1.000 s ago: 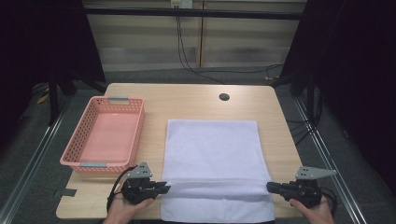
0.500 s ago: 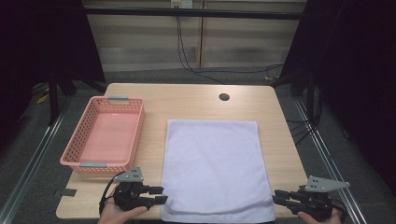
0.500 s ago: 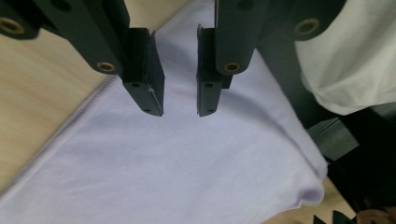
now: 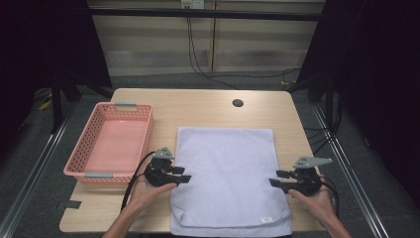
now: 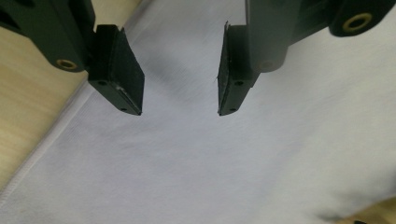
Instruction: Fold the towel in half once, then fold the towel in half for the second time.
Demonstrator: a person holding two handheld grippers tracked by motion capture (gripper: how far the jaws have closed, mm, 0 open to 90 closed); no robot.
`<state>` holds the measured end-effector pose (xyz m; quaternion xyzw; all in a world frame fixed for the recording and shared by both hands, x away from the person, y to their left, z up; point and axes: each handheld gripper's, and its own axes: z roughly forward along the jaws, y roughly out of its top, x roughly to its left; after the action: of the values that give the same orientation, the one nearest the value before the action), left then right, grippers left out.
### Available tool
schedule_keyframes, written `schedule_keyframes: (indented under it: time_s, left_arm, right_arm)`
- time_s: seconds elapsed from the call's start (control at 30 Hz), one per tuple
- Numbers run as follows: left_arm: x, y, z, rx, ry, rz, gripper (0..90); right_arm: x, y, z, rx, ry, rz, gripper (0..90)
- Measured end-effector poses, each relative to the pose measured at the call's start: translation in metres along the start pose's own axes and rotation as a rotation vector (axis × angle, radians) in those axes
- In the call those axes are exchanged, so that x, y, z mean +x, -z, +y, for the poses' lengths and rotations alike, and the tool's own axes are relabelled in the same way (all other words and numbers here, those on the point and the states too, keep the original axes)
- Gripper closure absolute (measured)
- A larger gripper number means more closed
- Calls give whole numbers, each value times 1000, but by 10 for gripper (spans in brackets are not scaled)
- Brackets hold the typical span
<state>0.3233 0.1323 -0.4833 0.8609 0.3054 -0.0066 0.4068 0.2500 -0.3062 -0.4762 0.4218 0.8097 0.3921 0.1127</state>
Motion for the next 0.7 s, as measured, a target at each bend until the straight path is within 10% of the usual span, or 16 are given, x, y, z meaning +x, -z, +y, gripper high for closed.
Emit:
schedule_keyframes:
  time_s: [0.1,0.4,0.7]
  left_arm:
    - [11,-12,4,73,1,-7,534]
    - [20,-16,2,25,20,32,645]
    - [3,-14,-6,45,-21,-4,706]
  right_arm:
    - [-11,-16,10,25,-2,-30,473]
    - [-26,-47,17,83,24,-123,493]
    - [-17,-30,2,94,44,-64,660]
